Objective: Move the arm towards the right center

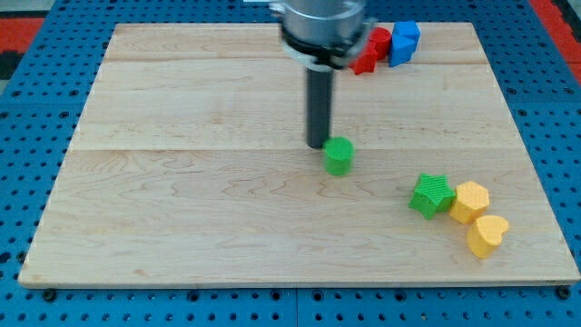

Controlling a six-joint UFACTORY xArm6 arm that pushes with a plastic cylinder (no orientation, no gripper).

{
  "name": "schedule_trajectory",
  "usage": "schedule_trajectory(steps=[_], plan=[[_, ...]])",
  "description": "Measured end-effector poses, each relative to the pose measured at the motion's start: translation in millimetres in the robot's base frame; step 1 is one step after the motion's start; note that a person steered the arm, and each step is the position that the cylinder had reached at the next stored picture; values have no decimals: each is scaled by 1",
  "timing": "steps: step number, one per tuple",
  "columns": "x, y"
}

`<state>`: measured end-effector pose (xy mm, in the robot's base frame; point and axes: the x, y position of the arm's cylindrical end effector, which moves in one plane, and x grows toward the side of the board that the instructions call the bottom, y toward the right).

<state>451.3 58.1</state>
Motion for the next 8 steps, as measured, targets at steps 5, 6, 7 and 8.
schedule_trajectory(steps=[5, 6, 7, 8], plan=[[-14, 61], [-20, 66], [-27, 73], [-33, 77]])
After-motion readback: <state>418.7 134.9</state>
